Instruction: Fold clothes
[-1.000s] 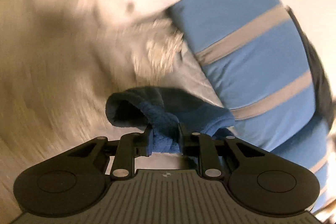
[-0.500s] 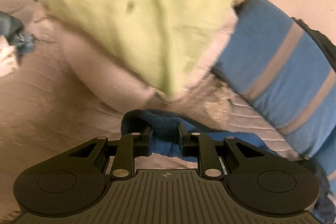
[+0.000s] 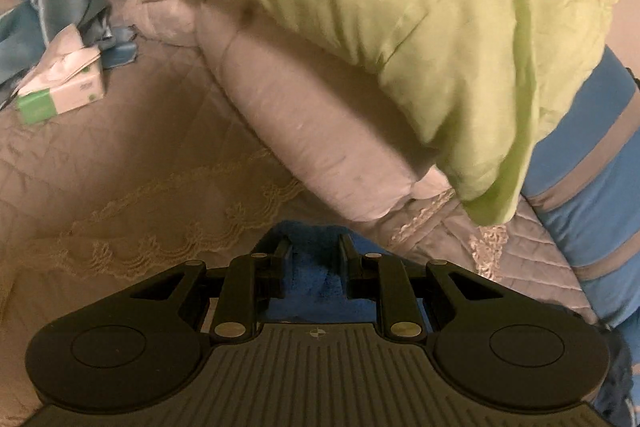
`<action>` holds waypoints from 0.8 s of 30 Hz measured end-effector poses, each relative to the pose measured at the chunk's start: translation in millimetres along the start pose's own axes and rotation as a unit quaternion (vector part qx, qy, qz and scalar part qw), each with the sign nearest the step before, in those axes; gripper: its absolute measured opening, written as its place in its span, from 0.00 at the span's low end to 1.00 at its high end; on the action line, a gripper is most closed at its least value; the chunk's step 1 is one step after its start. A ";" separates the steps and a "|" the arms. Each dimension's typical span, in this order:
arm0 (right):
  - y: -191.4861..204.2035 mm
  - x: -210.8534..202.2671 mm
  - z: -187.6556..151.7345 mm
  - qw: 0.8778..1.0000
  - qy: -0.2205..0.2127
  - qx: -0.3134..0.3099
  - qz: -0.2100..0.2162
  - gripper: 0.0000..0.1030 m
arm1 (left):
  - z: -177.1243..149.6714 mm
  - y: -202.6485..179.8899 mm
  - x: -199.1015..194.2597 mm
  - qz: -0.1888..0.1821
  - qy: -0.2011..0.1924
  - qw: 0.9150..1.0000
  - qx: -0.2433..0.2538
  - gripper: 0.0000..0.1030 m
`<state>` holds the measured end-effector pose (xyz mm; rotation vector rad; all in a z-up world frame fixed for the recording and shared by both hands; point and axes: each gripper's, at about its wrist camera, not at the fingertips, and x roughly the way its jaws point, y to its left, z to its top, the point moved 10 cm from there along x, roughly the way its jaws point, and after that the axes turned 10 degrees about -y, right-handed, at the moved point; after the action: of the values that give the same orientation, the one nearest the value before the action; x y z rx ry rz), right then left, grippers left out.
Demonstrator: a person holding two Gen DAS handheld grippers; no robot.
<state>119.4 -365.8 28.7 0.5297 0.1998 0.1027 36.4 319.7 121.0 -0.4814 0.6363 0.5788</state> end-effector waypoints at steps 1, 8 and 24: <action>-0.6 0.5 -0.5 1.000 0.001 0.002 -0.001 1.00 | 6.1 -4.7 -4.8 -0.017 -0.015 1.000 0.004 0.21; -3.0 2.8 -2.9 1.000 0.004 0.004 -0.010 1.00 | -43.0 11.5 -2.9 -0.074 -0.057 0.995 0.034 0.23; -4.1 6.5 -14.8 0.999 0.021 -0.007 -0.027 1.00 | -132.4 75.0 35.9 -0.121 0.029 0.981 -0.147 0.68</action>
<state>122.7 -361.1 13.1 0.5080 0.2534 0.0624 -41.5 311.2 -14.3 -0.8429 0.5382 0.4284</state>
